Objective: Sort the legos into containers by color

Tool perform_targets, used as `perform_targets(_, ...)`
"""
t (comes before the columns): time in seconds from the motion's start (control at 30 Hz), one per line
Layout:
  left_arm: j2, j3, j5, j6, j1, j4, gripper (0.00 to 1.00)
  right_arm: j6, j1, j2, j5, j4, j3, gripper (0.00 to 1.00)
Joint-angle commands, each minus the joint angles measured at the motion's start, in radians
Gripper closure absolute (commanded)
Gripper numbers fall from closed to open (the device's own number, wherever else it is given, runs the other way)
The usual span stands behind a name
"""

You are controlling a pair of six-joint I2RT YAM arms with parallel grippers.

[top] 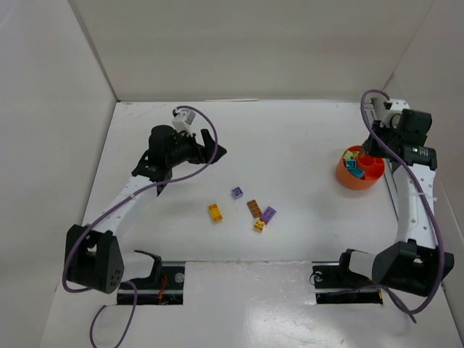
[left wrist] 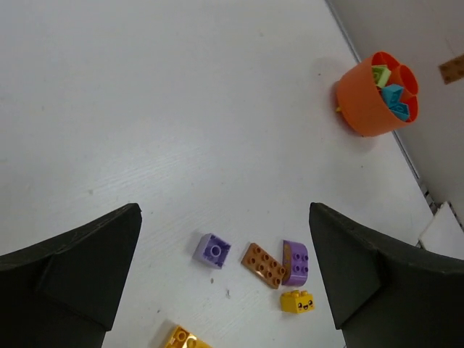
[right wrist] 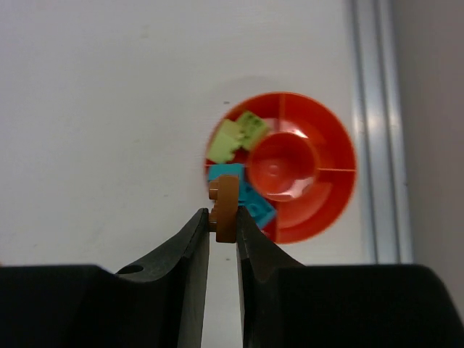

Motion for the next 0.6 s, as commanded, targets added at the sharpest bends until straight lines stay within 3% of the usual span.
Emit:
perform_targets(0.0, 0.039, -0.028, 0.114, -0.106, 0.037, -0.017, 0.0, -0.039, -0.081, 0.045, 0.149, -0.009, 0.051, 1.0)
perform_targets(0.23, 0.066, -0.05, 0.056, -0.095, 0.046, -0.026, 0.0, -0.041, -0.214, 0.114, 0.057, 0.095, 0.018, 1.0)
perform_targets(0.57, 0.098, -0.059, 0.028, -0.104, 0.046, -0.046, 0.0, -0.031, -0.224, 0.186, -0.141, 0.274, -0.048, 1.0)
